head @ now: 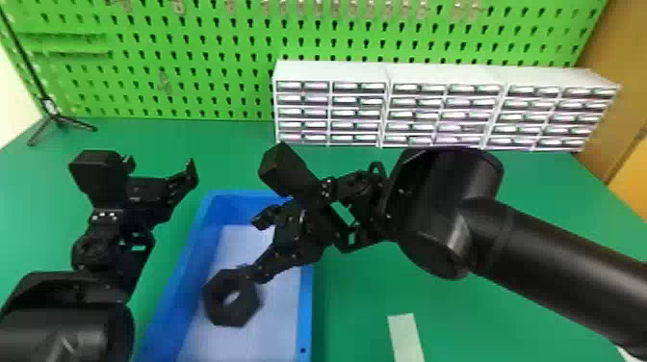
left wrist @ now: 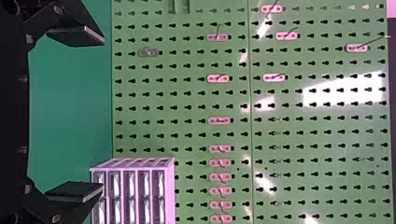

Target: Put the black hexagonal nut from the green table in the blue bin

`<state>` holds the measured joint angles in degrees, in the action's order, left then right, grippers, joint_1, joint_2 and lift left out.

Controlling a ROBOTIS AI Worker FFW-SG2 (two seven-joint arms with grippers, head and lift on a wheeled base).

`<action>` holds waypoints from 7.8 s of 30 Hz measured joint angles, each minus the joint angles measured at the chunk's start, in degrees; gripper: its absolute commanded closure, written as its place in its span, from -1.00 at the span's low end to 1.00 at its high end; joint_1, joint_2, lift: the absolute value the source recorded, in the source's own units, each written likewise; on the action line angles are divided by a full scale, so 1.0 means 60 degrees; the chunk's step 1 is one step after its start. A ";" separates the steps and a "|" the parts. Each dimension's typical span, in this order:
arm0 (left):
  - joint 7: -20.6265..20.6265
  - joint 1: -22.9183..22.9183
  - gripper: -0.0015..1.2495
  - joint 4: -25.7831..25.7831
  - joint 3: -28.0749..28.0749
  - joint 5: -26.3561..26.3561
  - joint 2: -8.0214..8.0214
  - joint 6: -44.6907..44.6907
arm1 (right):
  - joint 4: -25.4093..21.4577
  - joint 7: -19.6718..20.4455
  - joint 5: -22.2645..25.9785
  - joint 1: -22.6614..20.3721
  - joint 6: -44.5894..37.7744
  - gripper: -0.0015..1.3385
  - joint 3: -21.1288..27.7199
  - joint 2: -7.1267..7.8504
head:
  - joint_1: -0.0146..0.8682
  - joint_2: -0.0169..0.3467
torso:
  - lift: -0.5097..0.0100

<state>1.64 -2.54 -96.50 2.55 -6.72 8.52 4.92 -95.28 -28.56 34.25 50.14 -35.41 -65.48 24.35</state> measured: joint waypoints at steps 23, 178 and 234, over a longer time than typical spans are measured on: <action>-0.0005 0.0000 -0.71 0.0000 -0.0030 -0.0022 0.0015 0.0003 | 0.0001 0.0000 0.0006 -0.0038 0.0043 -0.48 0.0043 0.0014 | 0.58 -0.76 | 0.59; -0.0260 0.0065 -0.71 -0.0132 -0.0602 -0.0446 -0.0015 0.0190 | 0.1305 0.4587 -0.4872 -0.7171 0.5417 -0.47 1.0157 -0.3427 | 0.58 -0.76 | 0.59; -0.0260 0.0234 -0.71 -0.0380 -0.0326 -0.0111 -0.0014 0.0425 | 0.1261 0.4585 -0.4785 -0.7206 0.5332 -0.47 1.0254 -0.3429 | 0.58 -0.76 | 0.59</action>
<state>0.08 -1.14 -98.78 0.59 -7.38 8.43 7.47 -87.71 -1.05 5.54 6.90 -3.42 -3.96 3.78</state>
